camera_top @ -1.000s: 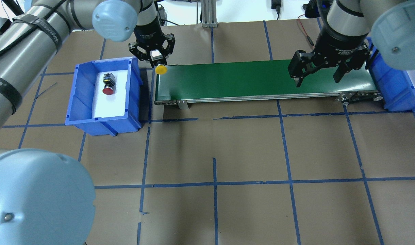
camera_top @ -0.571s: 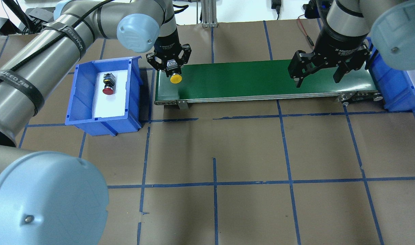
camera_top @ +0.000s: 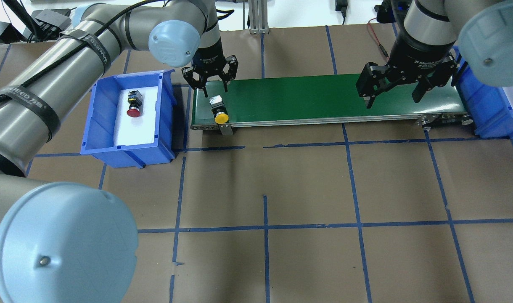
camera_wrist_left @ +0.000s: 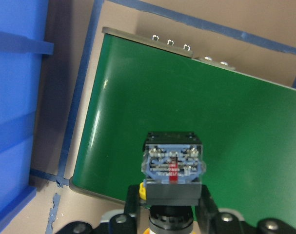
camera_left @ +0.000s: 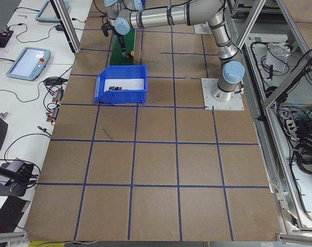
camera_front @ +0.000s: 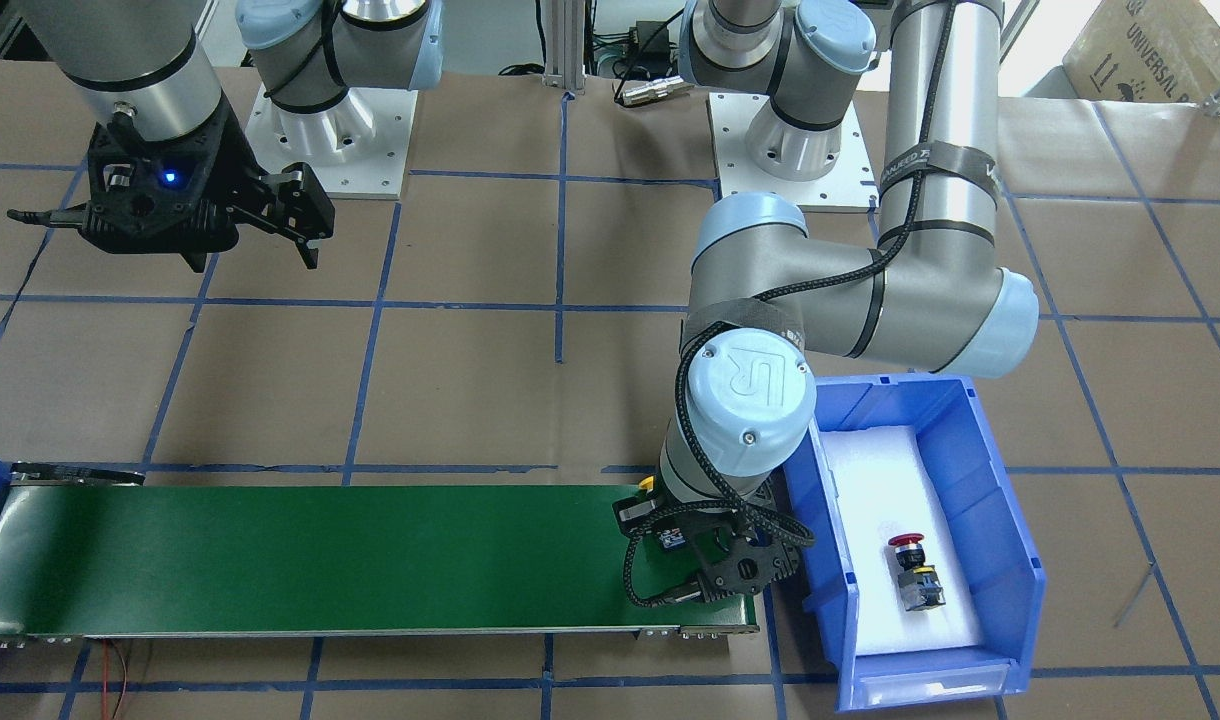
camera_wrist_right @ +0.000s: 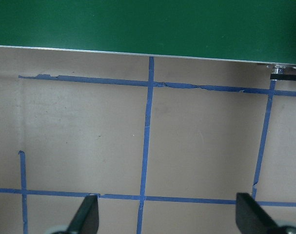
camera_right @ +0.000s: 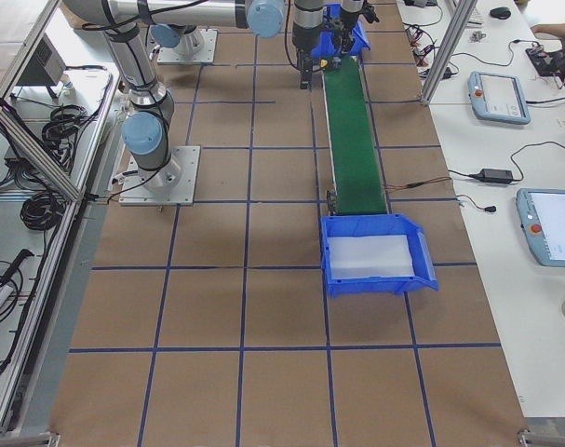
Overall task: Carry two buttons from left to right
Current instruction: 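Open the left gripper and move it back over the blue bin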
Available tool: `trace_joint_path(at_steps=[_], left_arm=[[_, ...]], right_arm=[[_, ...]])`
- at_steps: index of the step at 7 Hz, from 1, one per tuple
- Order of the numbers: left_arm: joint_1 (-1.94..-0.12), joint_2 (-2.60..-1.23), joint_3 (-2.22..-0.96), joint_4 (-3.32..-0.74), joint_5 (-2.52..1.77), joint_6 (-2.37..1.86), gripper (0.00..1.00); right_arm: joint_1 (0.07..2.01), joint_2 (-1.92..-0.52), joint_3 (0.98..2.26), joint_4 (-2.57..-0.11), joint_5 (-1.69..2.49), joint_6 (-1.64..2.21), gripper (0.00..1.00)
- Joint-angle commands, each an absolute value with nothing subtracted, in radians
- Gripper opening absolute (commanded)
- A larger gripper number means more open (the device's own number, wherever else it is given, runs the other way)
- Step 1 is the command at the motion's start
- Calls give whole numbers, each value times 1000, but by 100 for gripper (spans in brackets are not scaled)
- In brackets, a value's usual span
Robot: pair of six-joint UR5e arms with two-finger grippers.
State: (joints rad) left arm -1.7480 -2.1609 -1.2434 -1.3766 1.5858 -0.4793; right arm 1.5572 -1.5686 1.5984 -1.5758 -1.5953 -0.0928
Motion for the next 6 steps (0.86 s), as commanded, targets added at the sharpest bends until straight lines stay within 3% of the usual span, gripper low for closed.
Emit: trace_joint_path(at_steps=[1,3,6], left_arm=[[-1721,-2145,-1235,-1368,1583,-466,81],[-1585,-2099,-1232,-1382,1583,-241,100],[-1355,-2101,-1247,-1378,1566,107,100]], right_arm=[[1554,-1566,1598,-1575,-1597,-103,100],[1552,-1565,1598,-1577,-1597,-103,100],[1548,-1552,1598,-1592,-1597,-101,100]])
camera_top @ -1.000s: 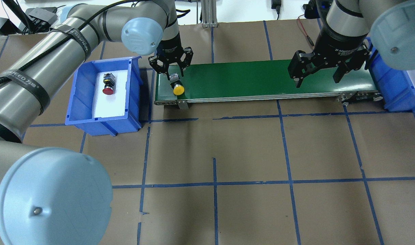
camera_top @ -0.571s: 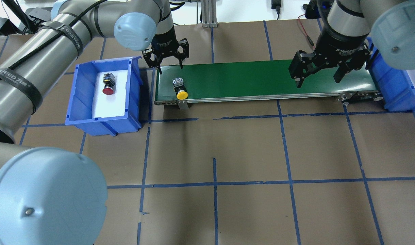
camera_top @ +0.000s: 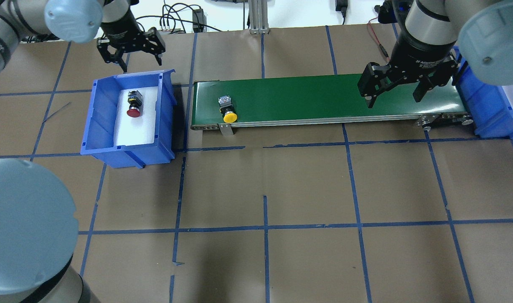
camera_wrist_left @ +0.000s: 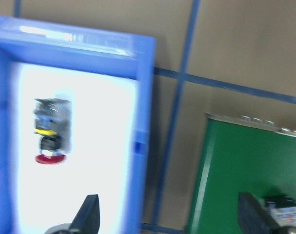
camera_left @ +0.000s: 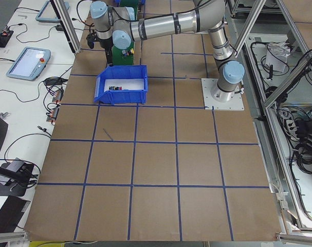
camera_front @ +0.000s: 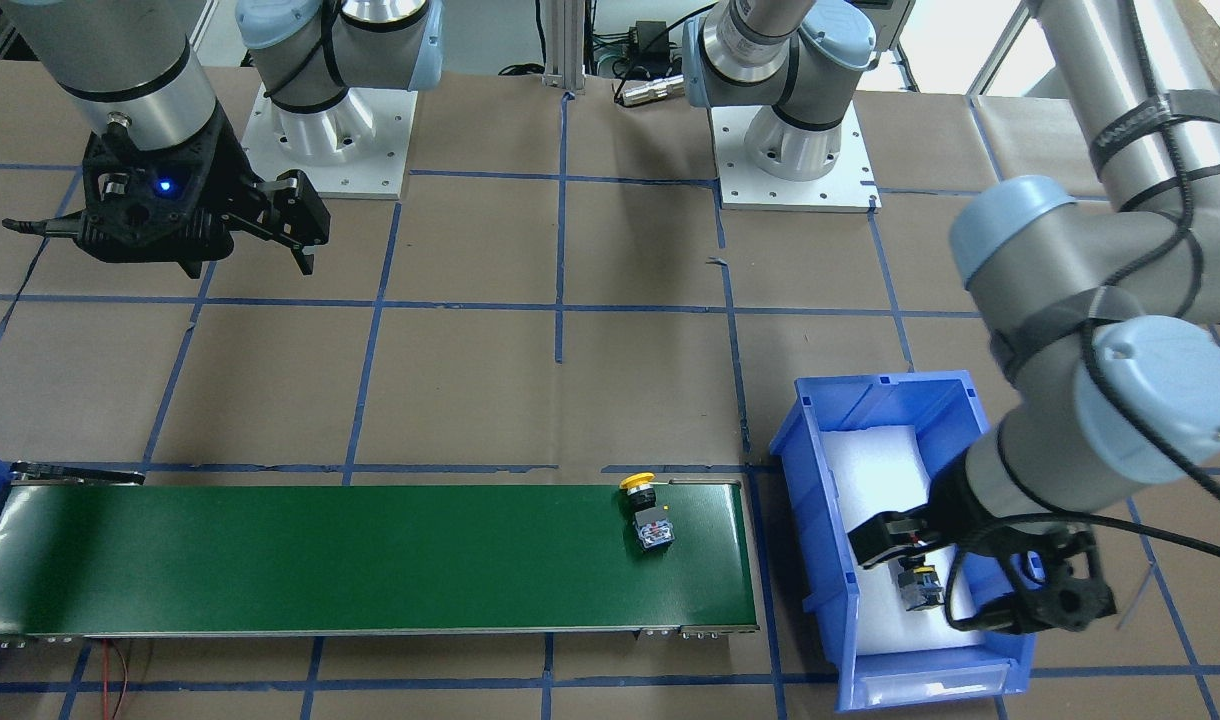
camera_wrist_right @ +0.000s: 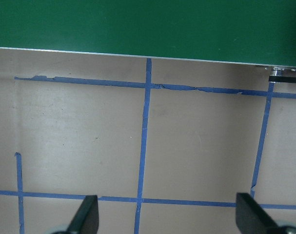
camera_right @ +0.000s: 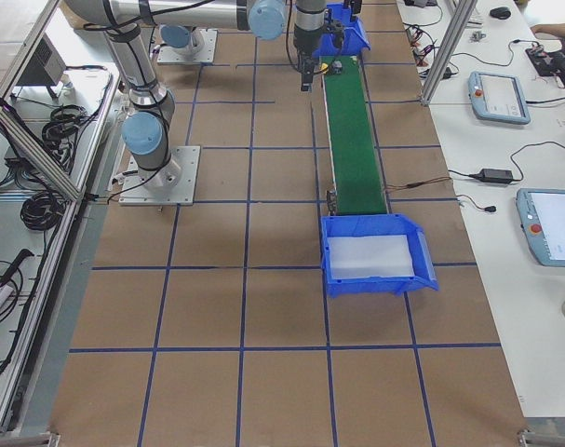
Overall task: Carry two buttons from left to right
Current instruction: 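Open the left gripper and move it back over the blue bin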
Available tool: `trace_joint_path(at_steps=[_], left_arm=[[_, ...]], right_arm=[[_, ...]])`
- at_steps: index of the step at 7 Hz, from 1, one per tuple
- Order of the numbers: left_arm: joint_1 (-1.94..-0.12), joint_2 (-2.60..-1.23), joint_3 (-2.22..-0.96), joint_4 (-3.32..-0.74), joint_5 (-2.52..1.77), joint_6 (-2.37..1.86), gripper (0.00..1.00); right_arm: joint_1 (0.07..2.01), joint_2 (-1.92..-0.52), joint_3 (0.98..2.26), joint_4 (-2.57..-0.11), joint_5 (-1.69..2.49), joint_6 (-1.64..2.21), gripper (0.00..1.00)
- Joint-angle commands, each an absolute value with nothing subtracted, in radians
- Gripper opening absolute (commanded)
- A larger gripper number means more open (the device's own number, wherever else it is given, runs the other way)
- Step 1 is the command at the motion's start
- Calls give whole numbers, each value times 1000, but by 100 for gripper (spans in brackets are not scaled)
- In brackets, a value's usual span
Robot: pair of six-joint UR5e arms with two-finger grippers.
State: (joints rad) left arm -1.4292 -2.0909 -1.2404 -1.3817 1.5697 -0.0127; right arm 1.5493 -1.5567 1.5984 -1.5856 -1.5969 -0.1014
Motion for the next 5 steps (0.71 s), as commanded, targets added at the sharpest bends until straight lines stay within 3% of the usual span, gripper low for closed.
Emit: trace_joint_path(at_steps=[1,5], left_arm=[[-1355,-2114,-1250,-1370,1571,133,96],[-1370,-2193,-1265,-1313,1583,147,83]], right_arm=[[1549,-1534,1588,-1617,-1601,-100,100],[1548,-1513,1551,-1652,-1594,-100,100]])
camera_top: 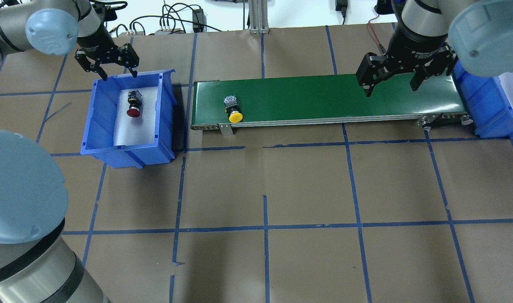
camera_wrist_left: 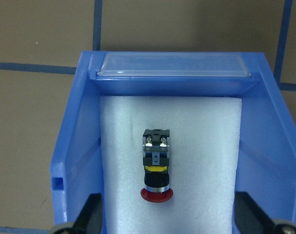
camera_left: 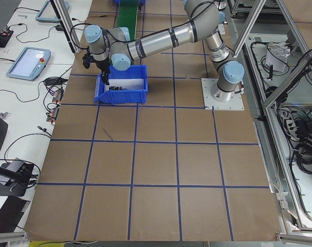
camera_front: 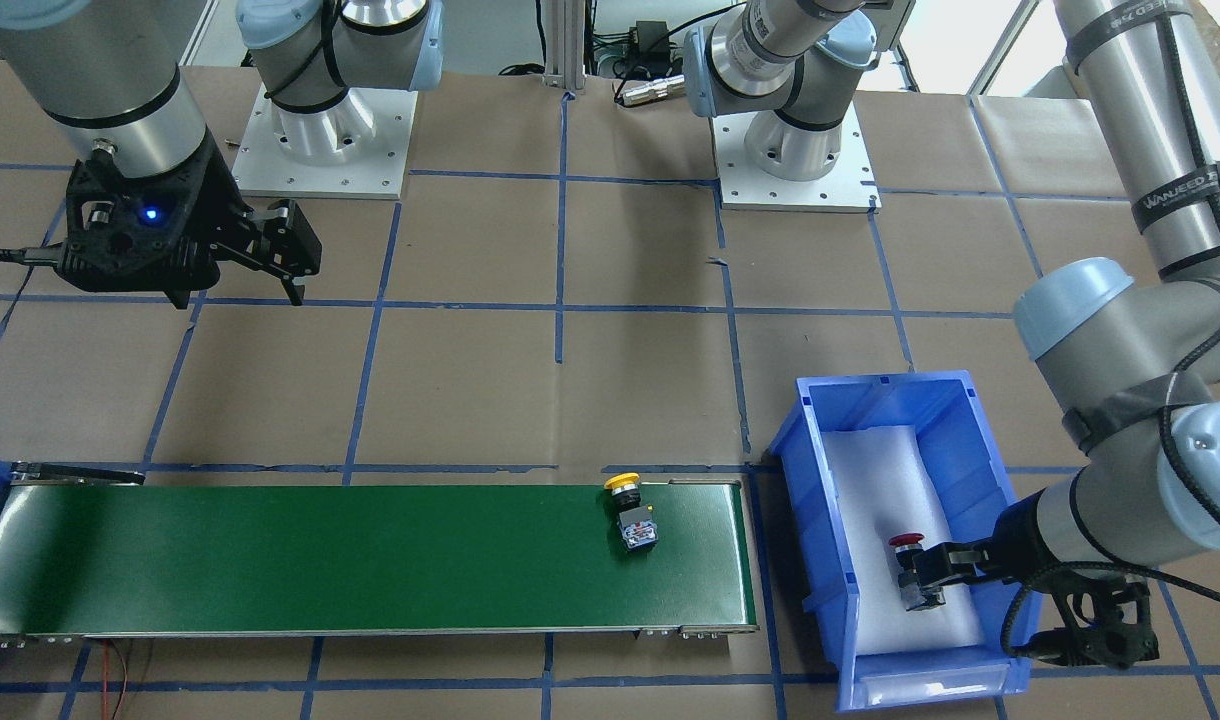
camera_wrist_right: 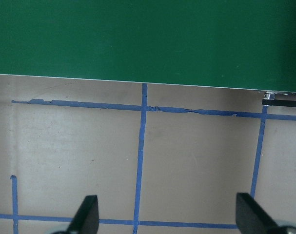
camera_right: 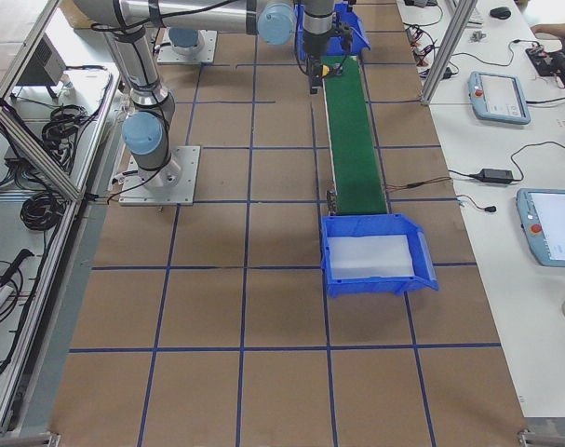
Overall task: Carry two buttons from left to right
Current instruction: 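Lower the left gripper onto the red-capped button and grasp it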
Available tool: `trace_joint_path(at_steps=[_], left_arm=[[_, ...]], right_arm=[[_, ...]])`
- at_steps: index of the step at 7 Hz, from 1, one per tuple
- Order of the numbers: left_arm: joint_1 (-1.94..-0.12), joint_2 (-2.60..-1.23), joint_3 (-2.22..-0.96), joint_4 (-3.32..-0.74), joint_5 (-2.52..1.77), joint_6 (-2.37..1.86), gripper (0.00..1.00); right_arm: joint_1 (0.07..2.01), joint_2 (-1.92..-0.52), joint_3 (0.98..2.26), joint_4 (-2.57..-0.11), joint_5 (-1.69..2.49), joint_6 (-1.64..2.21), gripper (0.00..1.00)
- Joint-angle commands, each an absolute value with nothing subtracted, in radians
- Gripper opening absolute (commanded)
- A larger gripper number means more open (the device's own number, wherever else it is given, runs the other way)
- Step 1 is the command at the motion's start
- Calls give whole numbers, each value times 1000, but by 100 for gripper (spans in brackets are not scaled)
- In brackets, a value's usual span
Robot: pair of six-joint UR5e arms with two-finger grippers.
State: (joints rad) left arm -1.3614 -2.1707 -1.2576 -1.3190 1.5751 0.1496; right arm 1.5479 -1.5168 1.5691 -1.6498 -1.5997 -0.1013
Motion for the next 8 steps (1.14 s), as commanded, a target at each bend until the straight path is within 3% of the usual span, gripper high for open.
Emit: trace_joint_path(at_steps=[1,4,8], left_arm=[[-1370,-2198,-1290,-1281,1582,149,83],[-1370,-2195,-1391,-1166,1583,146,77],[-1365,-2217,-1393,-1149,1582,152,73]], right_arm=[[1549,-1500,1566,-1654,-1595,-100,100],[1548,-1473,1528,-1637,-1604,-103,100],[1549,-1456,1531,-1646,-1597,-103,100]])
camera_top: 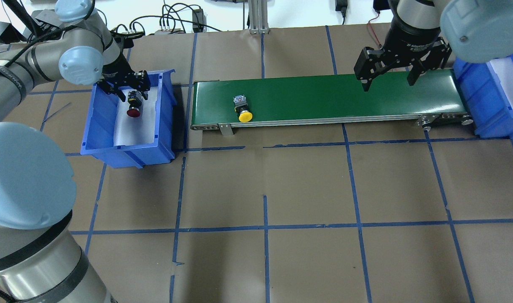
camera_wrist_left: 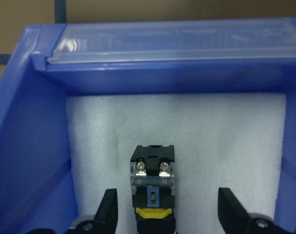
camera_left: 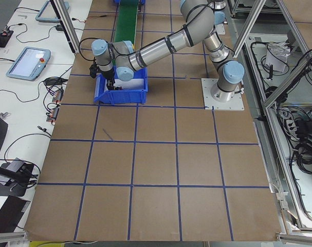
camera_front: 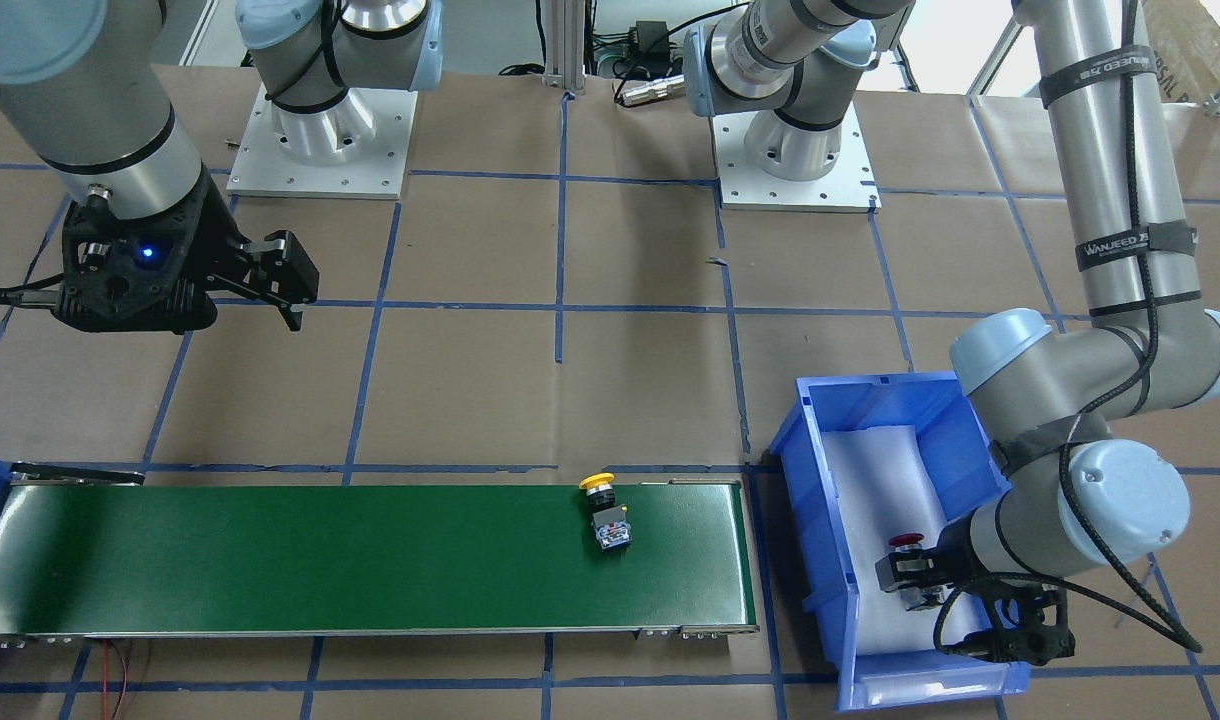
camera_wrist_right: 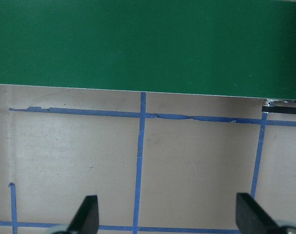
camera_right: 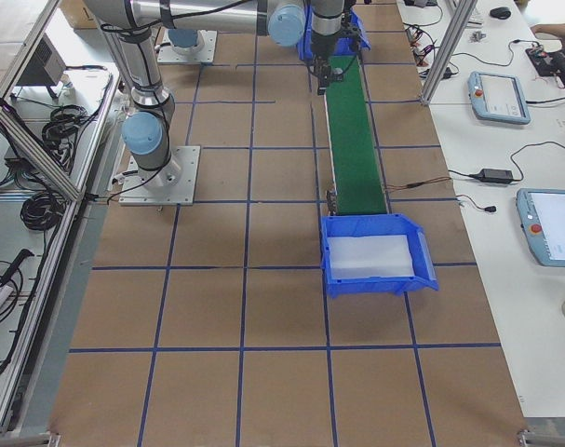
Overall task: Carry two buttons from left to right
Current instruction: 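Lower the left gripper onto the red-capped button and grasp it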
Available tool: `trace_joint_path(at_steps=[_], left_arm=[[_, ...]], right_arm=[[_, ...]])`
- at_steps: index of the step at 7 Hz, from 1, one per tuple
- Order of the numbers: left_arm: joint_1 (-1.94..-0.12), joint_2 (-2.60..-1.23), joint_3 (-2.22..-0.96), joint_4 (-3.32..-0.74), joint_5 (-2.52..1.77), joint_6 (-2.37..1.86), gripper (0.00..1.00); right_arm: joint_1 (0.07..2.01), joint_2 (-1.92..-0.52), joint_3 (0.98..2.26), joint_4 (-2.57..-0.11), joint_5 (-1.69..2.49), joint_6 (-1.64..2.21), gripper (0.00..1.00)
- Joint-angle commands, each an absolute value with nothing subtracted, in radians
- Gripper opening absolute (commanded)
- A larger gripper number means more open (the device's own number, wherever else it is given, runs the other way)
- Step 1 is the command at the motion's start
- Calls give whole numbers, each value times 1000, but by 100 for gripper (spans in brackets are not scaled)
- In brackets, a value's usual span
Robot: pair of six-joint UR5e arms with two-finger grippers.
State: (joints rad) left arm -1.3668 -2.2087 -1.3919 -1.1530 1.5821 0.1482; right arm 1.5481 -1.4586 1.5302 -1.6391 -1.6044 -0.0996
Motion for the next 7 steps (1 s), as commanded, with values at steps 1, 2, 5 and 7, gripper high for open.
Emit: trace_joint_path(at_steps=[1,2,5,7], left_arm=[[-1367,-2218,-1391,-1135,1580,152,72],[-1367,-2218,-1391,-1134,1577,150,61],[-1373,-2200,-1375,-1143,1580,140,25],[-1376,-2134,-1370,-1179,1583,140,25]], right_arm=[[1558,-1441,1528,-1654,-1595,-103,100],[1568,-1427,1526,-1675,-1591,-100,100],[1626,-1384,1522,-1735,-1568,-71,100],[1638,-1339,1516,-1855,-1530,90,100]])
